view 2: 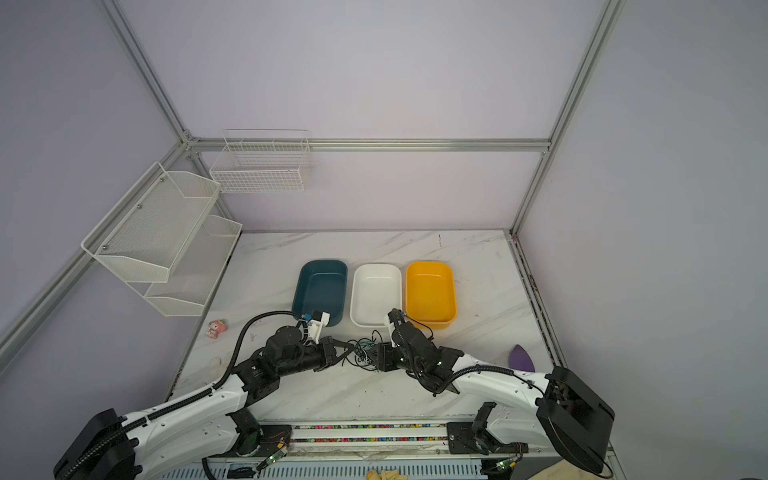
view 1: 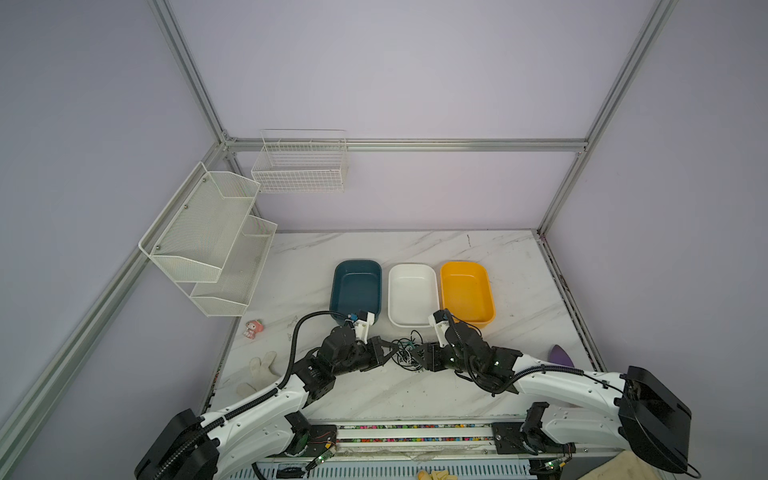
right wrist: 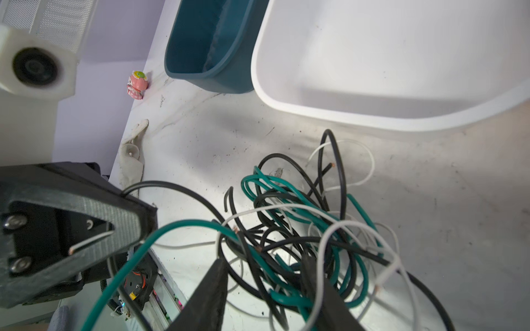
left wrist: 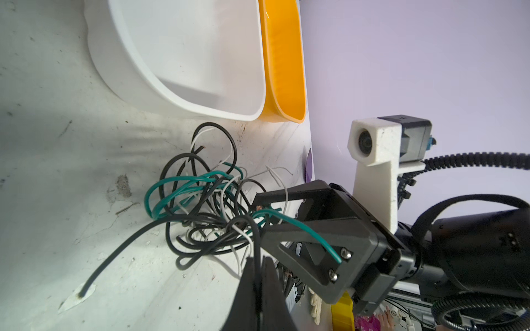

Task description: Untangle the cables

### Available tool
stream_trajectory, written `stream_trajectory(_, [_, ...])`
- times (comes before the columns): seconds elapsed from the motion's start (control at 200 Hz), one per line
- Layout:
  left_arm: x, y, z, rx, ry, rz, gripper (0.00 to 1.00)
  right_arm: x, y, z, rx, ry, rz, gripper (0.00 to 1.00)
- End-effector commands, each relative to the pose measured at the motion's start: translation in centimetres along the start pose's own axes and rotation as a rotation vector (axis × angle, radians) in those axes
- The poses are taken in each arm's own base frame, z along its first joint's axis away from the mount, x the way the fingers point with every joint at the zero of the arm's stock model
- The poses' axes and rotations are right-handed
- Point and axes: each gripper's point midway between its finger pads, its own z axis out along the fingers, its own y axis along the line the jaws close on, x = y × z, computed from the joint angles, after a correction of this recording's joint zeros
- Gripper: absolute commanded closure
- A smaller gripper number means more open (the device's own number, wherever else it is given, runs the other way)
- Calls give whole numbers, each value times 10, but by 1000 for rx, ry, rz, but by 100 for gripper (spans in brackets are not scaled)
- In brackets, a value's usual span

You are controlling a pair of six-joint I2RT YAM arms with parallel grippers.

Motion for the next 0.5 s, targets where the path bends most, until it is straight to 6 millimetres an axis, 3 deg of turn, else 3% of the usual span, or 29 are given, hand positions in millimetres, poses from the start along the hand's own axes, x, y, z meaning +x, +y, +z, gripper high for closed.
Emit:
stream_trajectory(0.0, [-15,-42,-8,78,-24,67,100,-7,4,-7,-9,-18,-16,54])
stream_trajectory(0.31, [-17,-56,-17,96,-27,102,100,-17,24,-19,-74,-27,-78,52])
stream_trajectory(0.495, [-17,-60,-15,97,-6,119,100,-26,37,-33,-121,-62,-111,45])
